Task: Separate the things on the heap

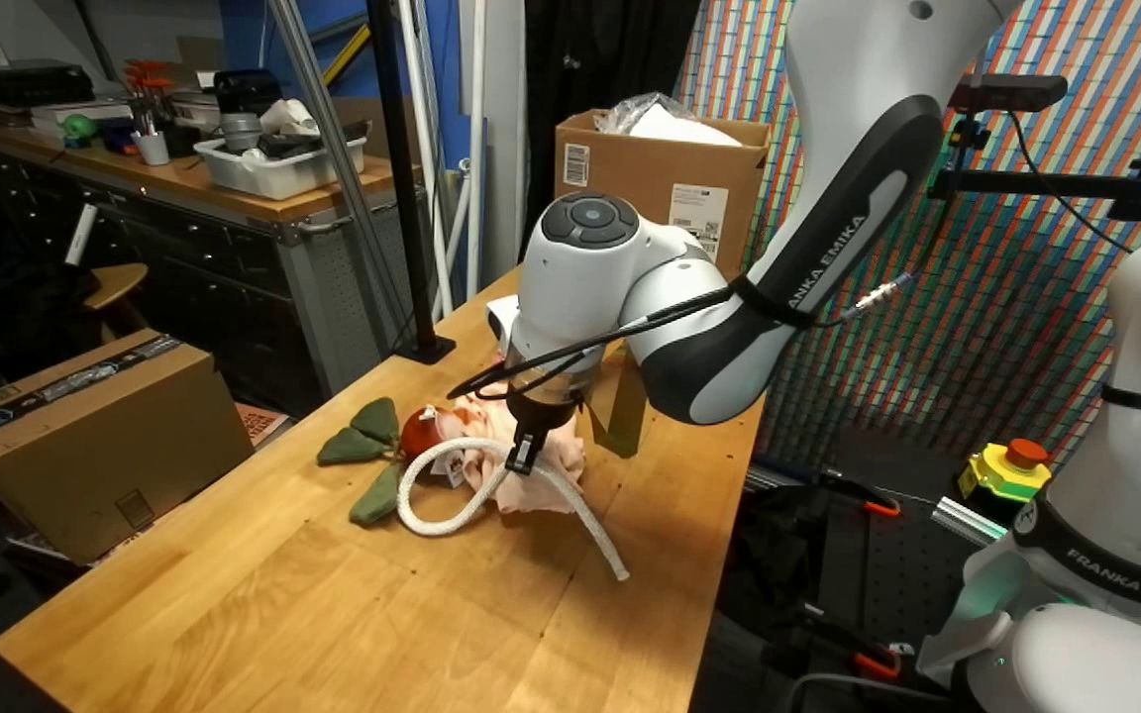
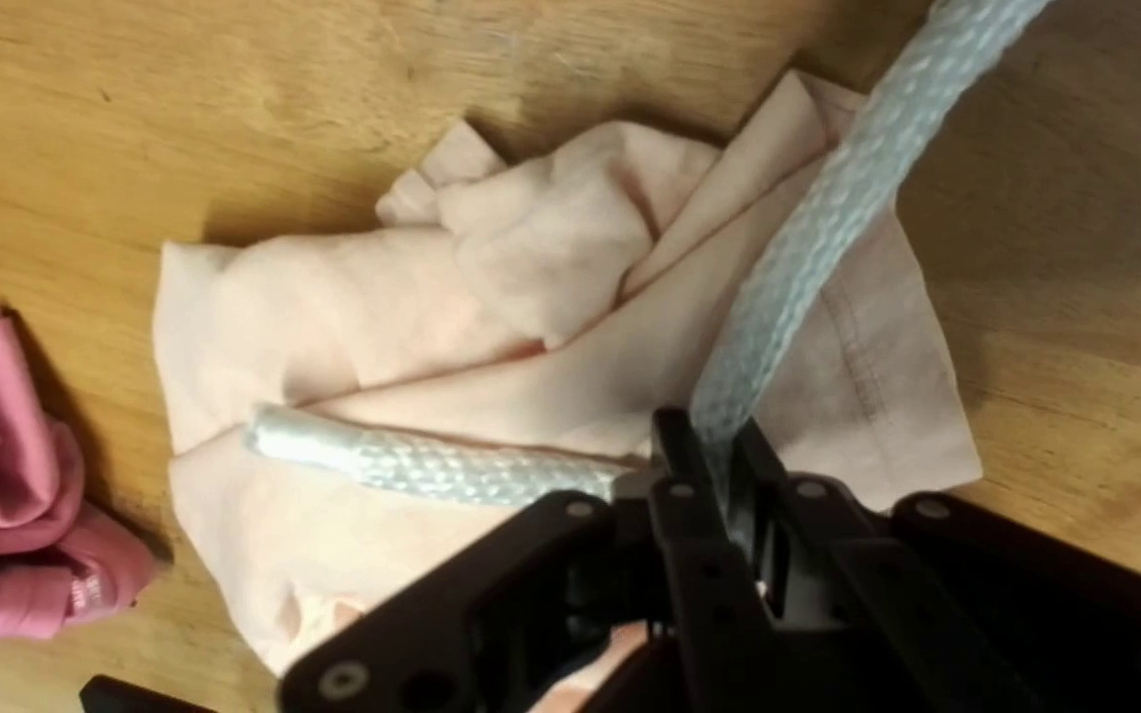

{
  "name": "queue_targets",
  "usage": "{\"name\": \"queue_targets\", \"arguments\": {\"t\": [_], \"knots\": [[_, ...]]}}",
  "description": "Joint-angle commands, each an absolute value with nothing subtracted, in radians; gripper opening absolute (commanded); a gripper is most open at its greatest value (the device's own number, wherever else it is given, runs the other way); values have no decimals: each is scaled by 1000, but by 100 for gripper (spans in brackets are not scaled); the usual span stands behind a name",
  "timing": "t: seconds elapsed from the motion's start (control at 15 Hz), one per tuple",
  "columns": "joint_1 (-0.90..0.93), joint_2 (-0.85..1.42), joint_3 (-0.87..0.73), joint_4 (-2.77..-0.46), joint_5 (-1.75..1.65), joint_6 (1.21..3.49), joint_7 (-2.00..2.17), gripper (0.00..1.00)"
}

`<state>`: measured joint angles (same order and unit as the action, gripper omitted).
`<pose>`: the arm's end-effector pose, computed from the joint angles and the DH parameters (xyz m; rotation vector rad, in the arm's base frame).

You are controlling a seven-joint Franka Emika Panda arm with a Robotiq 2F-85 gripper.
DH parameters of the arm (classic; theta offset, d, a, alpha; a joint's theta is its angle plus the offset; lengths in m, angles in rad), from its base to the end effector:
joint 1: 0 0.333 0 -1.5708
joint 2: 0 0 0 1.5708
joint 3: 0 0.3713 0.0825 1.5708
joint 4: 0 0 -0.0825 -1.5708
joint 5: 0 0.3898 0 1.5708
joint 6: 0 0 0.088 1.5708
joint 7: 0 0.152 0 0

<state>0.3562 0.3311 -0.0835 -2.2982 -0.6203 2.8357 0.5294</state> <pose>0.5458 0.1753 0.2238 2.9002 0.4772 0.4170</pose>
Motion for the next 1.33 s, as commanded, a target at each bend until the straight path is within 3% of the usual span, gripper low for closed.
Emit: {"name": "queue_targets", "arguments": {"t": [0.0,0.47,1.27], "knots": [[384,298,-105,-2310,-663,2834,570,9],[358,251,-51,-2370,-622,2842,497,9],[98,281,332,-2405,65,2893,-135,8]]}}
